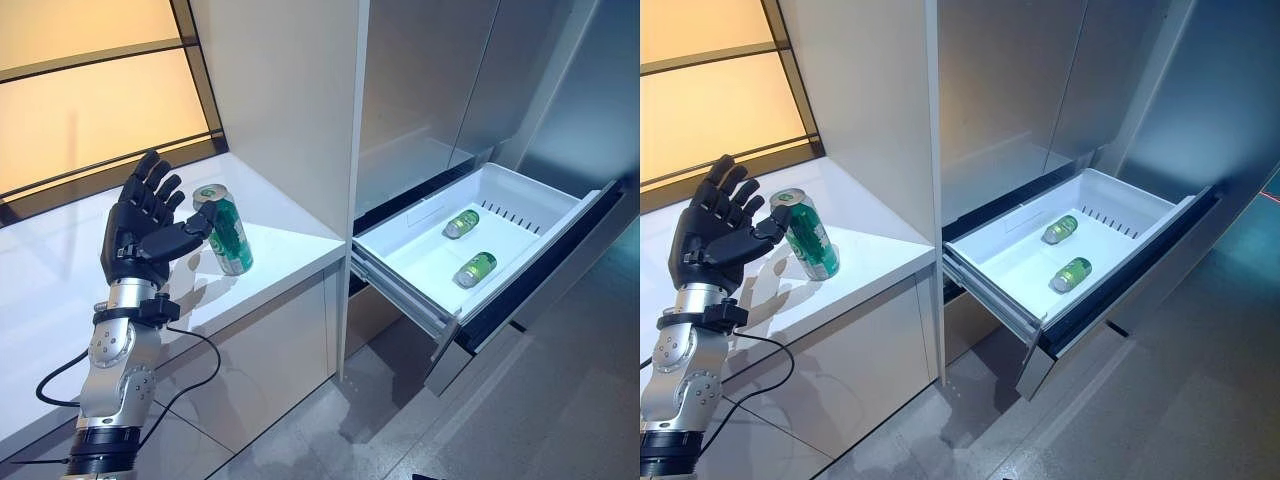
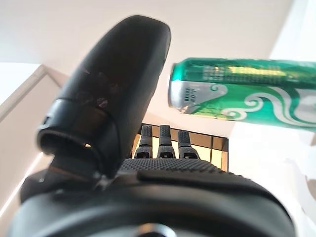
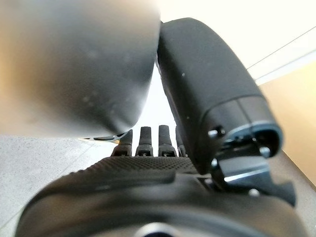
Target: Put drinks into fridge and close the fridge
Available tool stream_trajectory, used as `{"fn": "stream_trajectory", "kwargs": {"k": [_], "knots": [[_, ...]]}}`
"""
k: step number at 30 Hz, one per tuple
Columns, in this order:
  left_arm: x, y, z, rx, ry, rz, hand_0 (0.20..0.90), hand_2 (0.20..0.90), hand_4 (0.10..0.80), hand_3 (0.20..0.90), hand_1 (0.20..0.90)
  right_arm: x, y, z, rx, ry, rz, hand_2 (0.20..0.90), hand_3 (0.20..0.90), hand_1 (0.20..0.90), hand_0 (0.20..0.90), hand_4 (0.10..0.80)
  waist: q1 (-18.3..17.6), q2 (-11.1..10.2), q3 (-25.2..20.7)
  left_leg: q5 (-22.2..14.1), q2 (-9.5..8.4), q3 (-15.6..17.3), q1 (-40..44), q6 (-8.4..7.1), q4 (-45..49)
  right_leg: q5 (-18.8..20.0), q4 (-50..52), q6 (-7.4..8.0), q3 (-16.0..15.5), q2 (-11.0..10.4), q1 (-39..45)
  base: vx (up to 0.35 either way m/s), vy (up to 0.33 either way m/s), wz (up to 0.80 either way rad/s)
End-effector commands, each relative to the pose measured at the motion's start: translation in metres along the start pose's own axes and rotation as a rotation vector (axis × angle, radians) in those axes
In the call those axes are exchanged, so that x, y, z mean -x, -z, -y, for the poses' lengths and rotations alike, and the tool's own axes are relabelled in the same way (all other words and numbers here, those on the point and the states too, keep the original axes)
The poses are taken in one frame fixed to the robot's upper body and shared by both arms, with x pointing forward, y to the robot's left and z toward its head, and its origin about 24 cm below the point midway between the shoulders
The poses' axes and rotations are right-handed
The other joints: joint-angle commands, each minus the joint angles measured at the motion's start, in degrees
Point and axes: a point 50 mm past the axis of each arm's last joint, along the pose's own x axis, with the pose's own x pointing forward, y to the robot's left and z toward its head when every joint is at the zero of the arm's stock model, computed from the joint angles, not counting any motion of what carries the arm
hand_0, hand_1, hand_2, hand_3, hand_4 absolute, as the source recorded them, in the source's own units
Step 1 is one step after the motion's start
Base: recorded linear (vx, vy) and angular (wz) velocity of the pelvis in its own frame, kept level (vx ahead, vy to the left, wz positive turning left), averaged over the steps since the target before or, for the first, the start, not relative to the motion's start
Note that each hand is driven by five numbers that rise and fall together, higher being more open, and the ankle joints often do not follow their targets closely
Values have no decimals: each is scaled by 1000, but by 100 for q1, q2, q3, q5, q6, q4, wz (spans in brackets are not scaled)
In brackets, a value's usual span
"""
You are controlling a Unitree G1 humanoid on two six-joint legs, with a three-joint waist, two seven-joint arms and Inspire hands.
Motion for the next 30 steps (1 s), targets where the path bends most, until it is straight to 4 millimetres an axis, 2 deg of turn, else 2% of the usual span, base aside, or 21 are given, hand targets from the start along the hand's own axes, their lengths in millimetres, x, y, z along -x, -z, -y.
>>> {"fn": "stream_trajectory", "kwargs": {"k": [1, 17, 30], "knots": [[-20, -58, -6, -51, 47, 232, 900, 900, 800, 900, 900, -2, -17, -2, 51, -28, 17, 900, 900, 900, 900, 800, -73, 73, -61, -553, -121, 443, 272, 47, 69, -313, 394, 167, 174, 37, -131, 0, 0, 0], [-37, -65, -6, -133, 89, 157, 900, 900, 800, 900, 900, 0, -17, 4, 54, -15, 5, 900, 900, 900, 900, 800, -242, 154, -93, -563, -88, 609, 317, 32, 75, -306, 390, 194, 278, 55, -125, 0, 0, 0], [-49, -70, -6, -115, 80, 139, 900, 900, 800, 900, 900, 0, -17, 5, 44, -8, 6, 900, 900, 900, 900, 800, -370, 181, -116, -597, -84, 695, 358, 45, 85, -306, 388, 202, 395, 70, -127, 4, 0, -1]]}}
